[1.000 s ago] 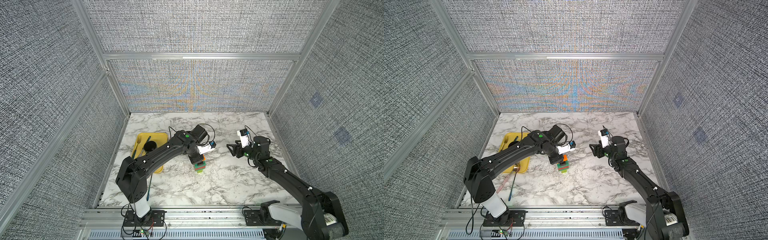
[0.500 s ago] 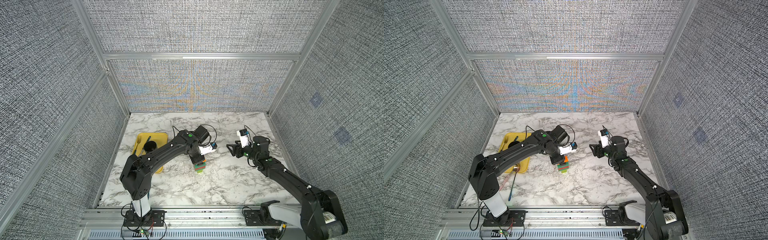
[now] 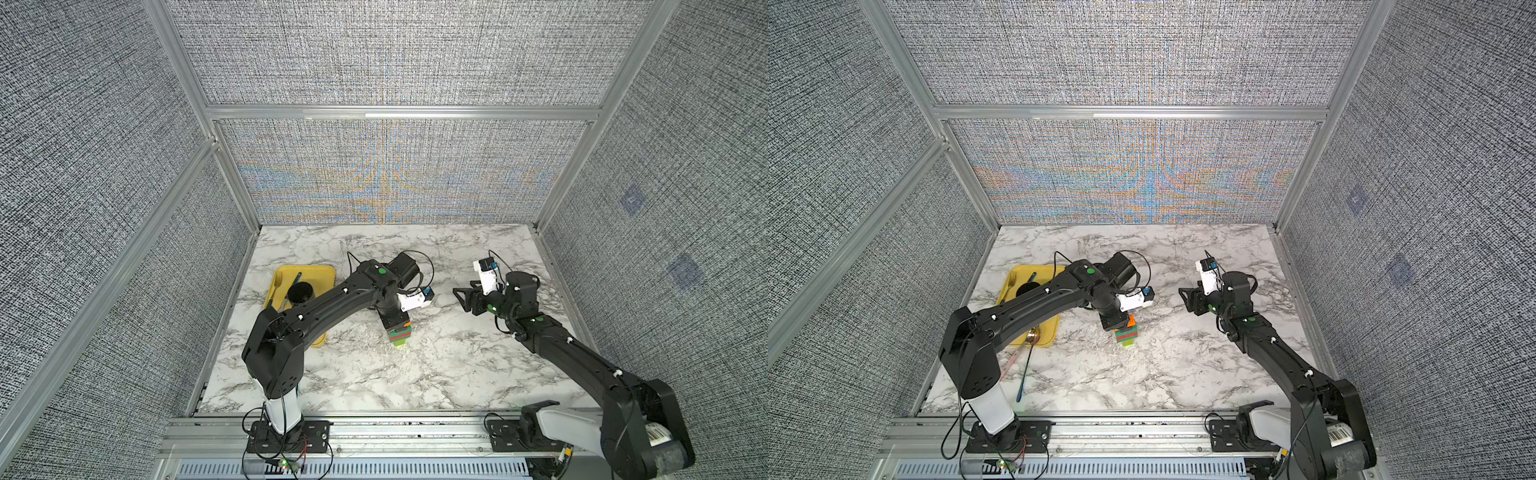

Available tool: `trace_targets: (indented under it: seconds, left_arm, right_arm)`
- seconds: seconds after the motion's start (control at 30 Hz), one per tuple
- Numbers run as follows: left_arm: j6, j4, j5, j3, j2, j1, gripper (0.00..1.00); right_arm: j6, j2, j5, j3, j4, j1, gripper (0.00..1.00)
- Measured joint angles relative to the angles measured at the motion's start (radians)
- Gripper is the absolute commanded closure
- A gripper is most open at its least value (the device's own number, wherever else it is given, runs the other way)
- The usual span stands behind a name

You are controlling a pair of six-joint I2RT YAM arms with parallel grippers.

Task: Assemble a carrot with lego
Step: Assemble the lego brick with the lego brick.

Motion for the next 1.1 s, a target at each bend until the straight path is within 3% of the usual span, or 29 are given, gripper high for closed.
trace_targets:
  seconds: [0.7,1.1]
  left_arm:
    - [-0.043,-0.008,-0.008,0.035,0.039,-0.009,0.79]
    - [-0.089,-0.020,-0.063,0.021,0.050,-0.035,0.87]
  right_arm:
    - [0.000,0.007,0.000,0.000,0.000,0.000,0.29]
    - [0.000,0.014,0.000,0.000,0.000,0.000,0.29]
